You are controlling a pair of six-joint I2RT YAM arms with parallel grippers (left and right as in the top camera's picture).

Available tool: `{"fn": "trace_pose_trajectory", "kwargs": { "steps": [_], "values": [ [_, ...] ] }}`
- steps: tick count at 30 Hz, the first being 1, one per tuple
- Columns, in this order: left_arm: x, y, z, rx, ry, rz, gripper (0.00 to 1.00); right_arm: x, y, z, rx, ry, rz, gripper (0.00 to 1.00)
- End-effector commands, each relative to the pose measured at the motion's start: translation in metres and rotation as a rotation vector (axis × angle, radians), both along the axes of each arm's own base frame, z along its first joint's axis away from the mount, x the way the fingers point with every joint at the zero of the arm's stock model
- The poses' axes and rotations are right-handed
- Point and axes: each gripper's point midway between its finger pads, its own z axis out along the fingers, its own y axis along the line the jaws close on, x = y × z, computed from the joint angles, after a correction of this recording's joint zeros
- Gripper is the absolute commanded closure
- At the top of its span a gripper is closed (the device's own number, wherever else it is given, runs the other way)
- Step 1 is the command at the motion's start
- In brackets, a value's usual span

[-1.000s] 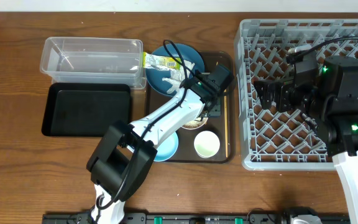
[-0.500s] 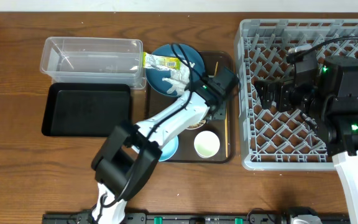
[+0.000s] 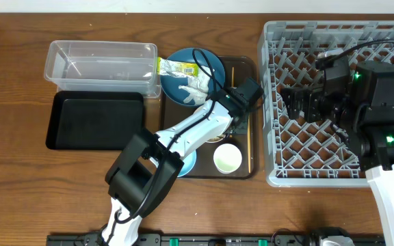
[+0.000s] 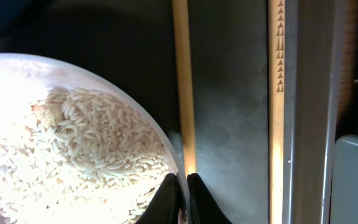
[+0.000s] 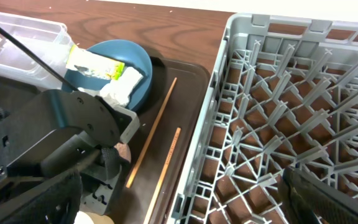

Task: Sort waste into correct bins and load items into the dishwasher rack
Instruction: 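Grasp the white rice bowl rim with the left gripper, then carry the bowl left and tip rice onto the black tray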

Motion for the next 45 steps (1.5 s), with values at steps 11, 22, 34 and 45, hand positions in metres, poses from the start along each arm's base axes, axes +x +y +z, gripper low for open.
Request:
{"fn": "trace_pose_trajectory", "kwargs": {
  "steps": [11,22,34,45],
  "values": [
    [0.015,0.038,0.096,-0.081,-0.091,0.048,0.94,0.003,0.001,0.009,-0.014,-0.028,0.010,0.01],
    [0.034,0.110,0.143,-0.247,-0.053,0.149,0.94,0.003,0.001,0.009,-0.014,-0.028,0.010,0.01],
    [0.043,0.229,0.134,-0.456,0.060,0.289,0.94,0.004,0.001,0.010,-0.014,-0.033,0.010,0.01],
    [0.034,0.290,0.138,-0.802,-0.002,0.326,0.94,0.006,0.001,0.012,-0.012,-0.046,0.010,0.01]
  ]
}}
